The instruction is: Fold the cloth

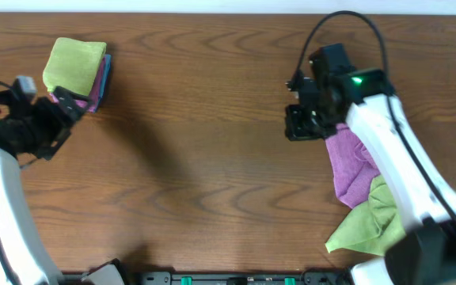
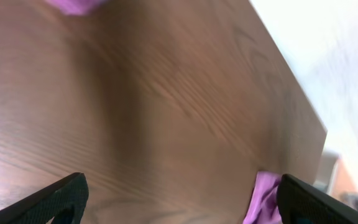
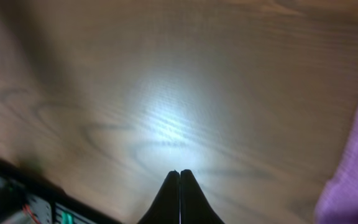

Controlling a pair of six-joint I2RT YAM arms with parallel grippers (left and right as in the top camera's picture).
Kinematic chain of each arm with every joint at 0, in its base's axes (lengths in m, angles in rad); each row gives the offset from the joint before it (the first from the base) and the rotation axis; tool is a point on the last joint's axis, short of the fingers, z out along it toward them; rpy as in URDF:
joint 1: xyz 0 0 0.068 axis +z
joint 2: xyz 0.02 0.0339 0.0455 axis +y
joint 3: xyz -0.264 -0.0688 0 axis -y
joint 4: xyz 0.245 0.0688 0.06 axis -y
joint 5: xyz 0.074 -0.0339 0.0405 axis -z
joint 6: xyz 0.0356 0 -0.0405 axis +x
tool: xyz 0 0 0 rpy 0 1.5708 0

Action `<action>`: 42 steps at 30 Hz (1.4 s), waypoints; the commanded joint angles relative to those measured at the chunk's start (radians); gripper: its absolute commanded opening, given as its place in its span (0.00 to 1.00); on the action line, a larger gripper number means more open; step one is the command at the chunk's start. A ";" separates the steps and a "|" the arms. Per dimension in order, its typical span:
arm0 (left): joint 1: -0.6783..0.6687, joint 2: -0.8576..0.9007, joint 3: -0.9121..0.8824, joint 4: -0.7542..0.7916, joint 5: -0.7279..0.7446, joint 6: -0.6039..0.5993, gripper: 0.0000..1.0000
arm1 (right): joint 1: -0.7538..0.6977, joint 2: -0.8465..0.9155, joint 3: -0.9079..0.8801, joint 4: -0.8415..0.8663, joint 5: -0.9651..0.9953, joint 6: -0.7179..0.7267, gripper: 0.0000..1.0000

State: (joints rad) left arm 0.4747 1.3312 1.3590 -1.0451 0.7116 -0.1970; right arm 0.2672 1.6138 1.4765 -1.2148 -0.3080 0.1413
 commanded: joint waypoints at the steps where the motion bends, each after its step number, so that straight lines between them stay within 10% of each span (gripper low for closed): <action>1: -0.081 -0.127 0.001 -0.033 -0.016 0.079 0.98 | 0.008 -0.103 0.015 -0.048 0.051 -0.048 0.13; 17: -0.320 -0.810 -0.135 -0.271 -0.176 0.168 0.95 | 0.009 -0.702 -0.153 -0.222 0.096 -0.168 0.26; 21: -0.320 -0.924 -0.212 -0.290 -0.178 0.153 0.95 | 0.009 -0.856 -0.267 -0.187 0.124 -0.172 0.99; 42: -0.322 -0.948 -0.227 -0.396 -0.204 0.045 0.95 | 0.009 -0.918 -0.293 -0.173 0.125 -0.154 0.99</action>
State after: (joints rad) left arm 0.1596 0.3866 1.1389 -1.4387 0.5220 -0.1566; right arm 0.2680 0.6991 1.1889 -1.3899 -0.1883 -0.0090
